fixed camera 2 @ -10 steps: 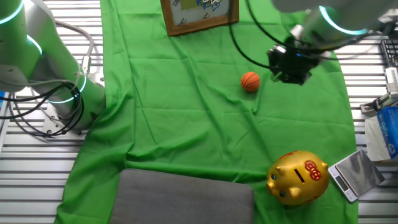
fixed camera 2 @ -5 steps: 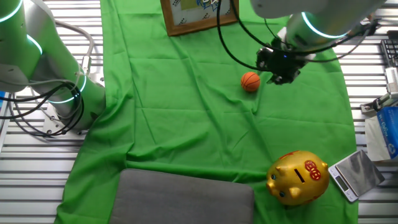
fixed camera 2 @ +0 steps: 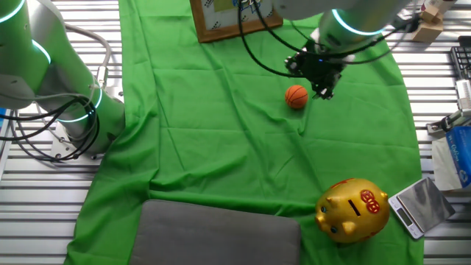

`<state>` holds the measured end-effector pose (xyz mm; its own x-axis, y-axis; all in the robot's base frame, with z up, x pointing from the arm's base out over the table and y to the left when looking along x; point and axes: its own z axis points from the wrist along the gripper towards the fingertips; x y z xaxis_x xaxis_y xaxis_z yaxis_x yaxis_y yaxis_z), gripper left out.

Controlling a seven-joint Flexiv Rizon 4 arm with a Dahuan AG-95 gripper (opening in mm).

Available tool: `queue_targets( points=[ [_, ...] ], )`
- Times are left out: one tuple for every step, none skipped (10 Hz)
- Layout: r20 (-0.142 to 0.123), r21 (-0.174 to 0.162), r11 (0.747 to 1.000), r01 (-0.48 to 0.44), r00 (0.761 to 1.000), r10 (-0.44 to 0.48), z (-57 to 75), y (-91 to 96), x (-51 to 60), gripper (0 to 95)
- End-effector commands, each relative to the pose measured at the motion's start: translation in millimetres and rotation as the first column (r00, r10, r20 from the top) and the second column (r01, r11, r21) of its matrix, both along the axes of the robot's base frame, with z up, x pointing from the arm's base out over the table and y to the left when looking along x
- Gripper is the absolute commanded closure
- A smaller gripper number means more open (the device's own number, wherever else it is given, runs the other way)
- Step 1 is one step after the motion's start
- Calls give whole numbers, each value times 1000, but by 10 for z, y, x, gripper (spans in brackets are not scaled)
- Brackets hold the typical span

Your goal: Grab a basketball, release it and shoot it into the basket

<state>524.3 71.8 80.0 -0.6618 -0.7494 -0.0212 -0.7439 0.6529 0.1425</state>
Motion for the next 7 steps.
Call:
queue_targets(
  points=[
    [10,-2,1000,-7,1000,7,-60,2,-11,190],
    [17,-7,1000,-8,1000,8,-107,7,-16,190],
    [22,-9,1000,-8,1000,8,-139,11,-19,190],
    [27,-15,1000,-5,1000,6,-167,14,-23,190],
    [39,-20,1000,-1,999,2,-226,21,-34,190],
    [44,-21,1000,3,999,-2,-256,25,-42,190],
    [55,-21,1000,9,998,-8,-312,35,-51,190]
  ],
)
